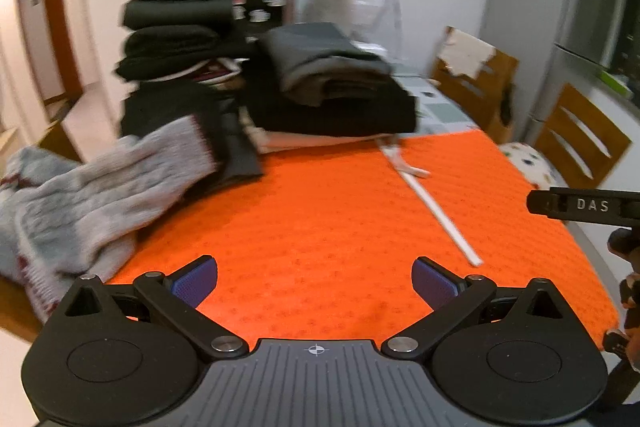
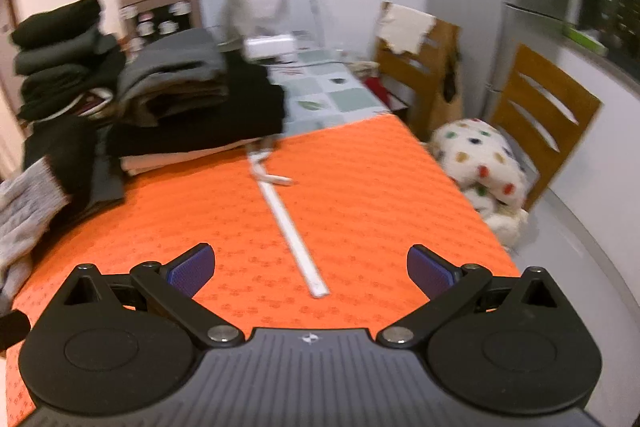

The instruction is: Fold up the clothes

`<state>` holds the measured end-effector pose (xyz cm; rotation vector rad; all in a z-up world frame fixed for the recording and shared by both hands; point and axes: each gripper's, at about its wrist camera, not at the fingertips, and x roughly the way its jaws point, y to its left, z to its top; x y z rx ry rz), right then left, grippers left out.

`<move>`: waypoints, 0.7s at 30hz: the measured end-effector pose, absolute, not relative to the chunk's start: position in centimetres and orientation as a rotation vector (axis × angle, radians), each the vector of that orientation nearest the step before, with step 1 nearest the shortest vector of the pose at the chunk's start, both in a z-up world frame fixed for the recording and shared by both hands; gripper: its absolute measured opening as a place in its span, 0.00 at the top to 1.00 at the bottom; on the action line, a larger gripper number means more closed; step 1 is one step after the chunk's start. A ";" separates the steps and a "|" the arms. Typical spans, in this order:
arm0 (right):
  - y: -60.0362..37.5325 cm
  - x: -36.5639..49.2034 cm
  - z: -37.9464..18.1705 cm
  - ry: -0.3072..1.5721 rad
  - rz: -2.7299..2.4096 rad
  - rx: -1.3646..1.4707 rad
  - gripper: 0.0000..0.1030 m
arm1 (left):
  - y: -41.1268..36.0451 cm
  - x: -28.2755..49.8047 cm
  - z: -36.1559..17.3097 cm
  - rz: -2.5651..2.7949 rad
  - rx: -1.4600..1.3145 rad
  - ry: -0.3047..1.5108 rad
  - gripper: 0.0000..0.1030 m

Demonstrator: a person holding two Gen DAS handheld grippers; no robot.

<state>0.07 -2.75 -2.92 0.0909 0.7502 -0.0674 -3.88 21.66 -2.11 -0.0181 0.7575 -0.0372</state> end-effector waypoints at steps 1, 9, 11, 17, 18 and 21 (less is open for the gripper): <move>-2.1 0.3 -2.8 0.750 -0.042 0.080 0.00 | 22.1 -4.0 -2.0 -0.019 -0.023 0.755 0.00; 3.4 1.8 -1.7 0.754 0.220 -0.018 0.00 | 24.4 -4.7 -1.8 0.119 -0.061 0.741 0.00; 5.1 1.8 -1.4 0.750 0.282 -0.057 0.00 | 24.8 -4.8 -1.9 0.146 -0.074 0.737 0.00; 7.1 1.6 -1.1 0.738 0.350 -0.137 0.00 | 25.3 -4.3 -2.0 0.156 -0.107 0.728 0.00; 7.0 1.7 -1.1 0.739 0.344 -0.132 0.00 | 25.2 -4.2 -2.0 0.149 -0.104 0.727 0.00; 6.3 2.1 -1.1 0.748 0.319 -0.109 0.00 | 24.7 -3.7 -2.0 0.122 -0.088 0.722 0.00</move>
